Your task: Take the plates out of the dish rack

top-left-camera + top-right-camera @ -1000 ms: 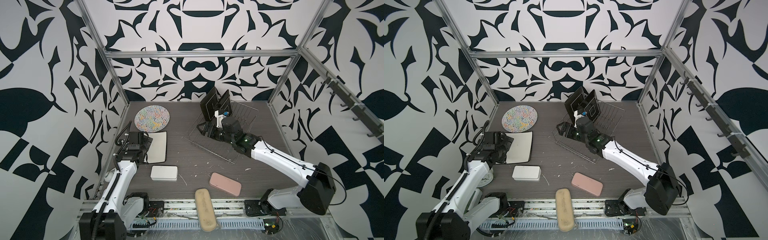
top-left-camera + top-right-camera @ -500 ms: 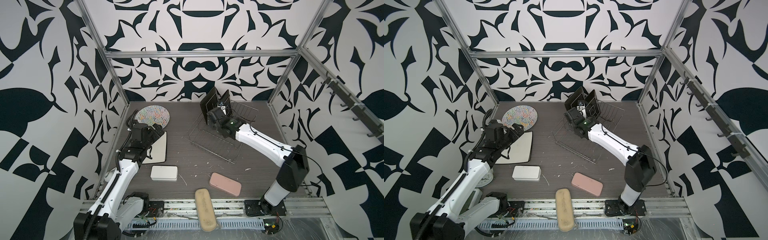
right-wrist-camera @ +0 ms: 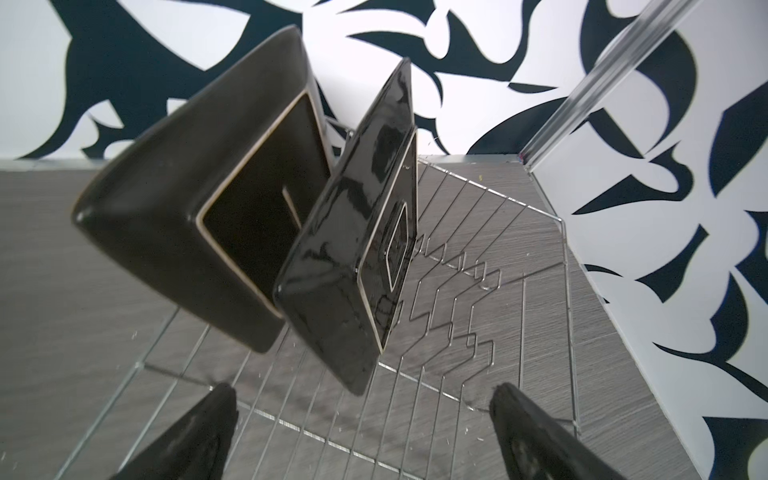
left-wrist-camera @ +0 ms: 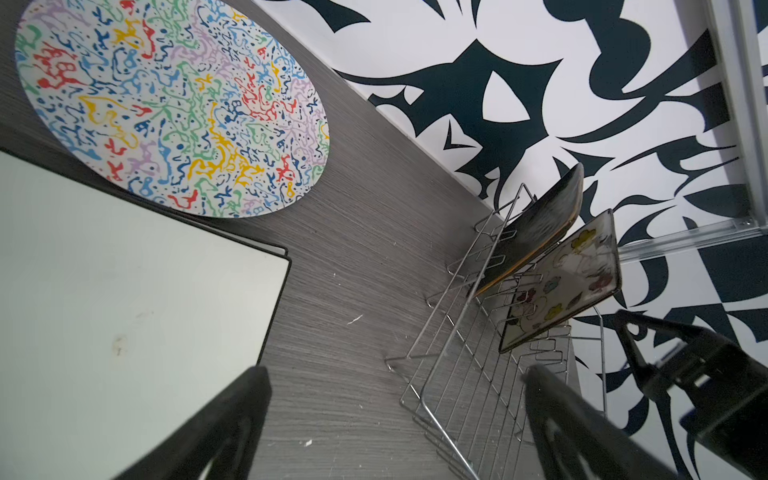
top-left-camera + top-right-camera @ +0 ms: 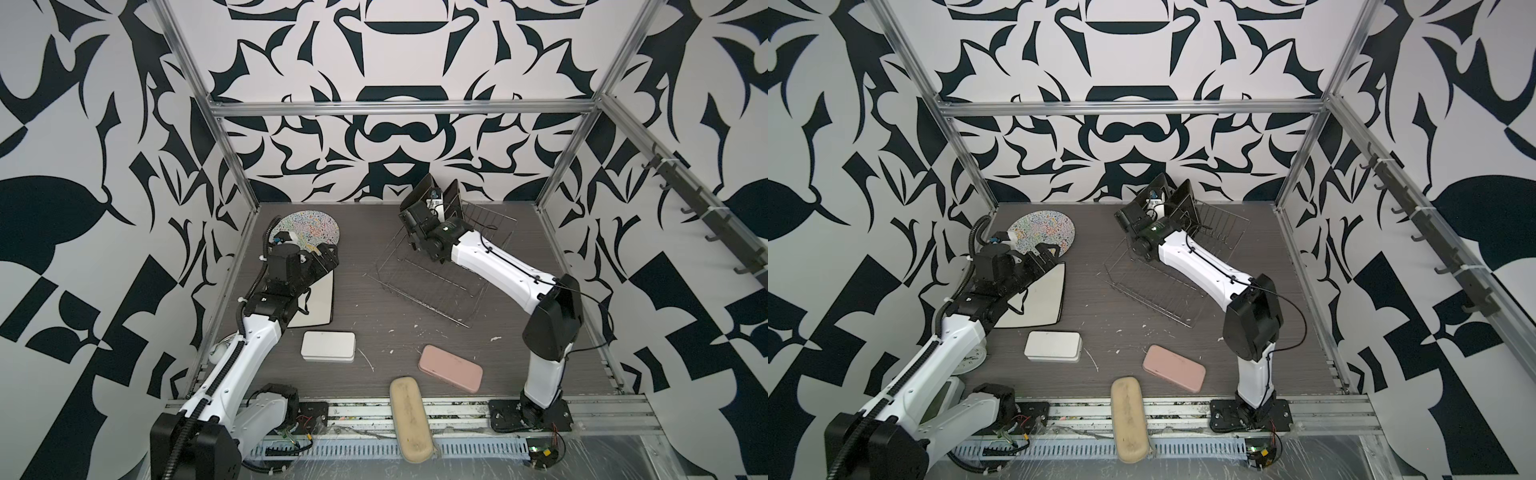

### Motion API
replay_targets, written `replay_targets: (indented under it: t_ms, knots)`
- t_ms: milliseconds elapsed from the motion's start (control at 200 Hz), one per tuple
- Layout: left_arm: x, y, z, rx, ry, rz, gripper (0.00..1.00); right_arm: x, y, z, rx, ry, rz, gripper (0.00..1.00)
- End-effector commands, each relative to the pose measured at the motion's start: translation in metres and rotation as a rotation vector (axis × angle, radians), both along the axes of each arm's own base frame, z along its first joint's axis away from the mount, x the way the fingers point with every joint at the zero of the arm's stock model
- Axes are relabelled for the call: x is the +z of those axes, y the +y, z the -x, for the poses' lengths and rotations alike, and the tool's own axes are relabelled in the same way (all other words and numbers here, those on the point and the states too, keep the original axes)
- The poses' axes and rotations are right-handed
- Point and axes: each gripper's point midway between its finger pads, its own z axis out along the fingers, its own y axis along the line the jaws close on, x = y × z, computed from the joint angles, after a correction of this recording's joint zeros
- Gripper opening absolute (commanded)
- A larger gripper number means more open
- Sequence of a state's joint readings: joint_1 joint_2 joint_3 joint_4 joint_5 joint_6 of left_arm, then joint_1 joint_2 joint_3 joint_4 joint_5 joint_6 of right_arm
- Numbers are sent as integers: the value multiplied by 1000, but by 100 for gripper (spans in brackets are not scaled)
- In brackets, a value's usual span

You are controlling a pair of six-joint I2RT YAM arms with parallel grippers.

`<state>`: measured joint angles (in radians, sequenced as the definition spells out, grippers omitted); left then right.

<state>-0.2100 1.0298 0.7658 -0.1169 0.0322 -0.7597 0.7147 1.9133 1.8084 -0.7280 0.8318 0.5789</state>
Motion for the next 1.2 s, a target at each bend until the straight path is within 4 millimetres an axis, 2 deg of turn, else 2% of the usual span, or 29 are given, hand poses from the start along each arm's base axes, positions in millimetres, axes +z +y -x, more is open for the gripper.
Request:
replay_targets:
  t_ms: [0,380,575,875,1195]
  knots:
    - [1,-5,0,-20,-15,19,99,10,-9,-7,-89,-47,47,99]
    - [5,-9,-2,-27,-11,43,99,-2,-8,-32,-174,-136,192,88]
    - [6,-11,-3,-30,-8,54,99,-3,-10,-40,-213,-187,266,76]
    - [9,-13,-2,-34,-8,62,99,-5,-5,-54,-222,-240,305,71]
    - [9,-14,0,-35,-3,64,99,-10,-16,-66,-216,-220,284,64]
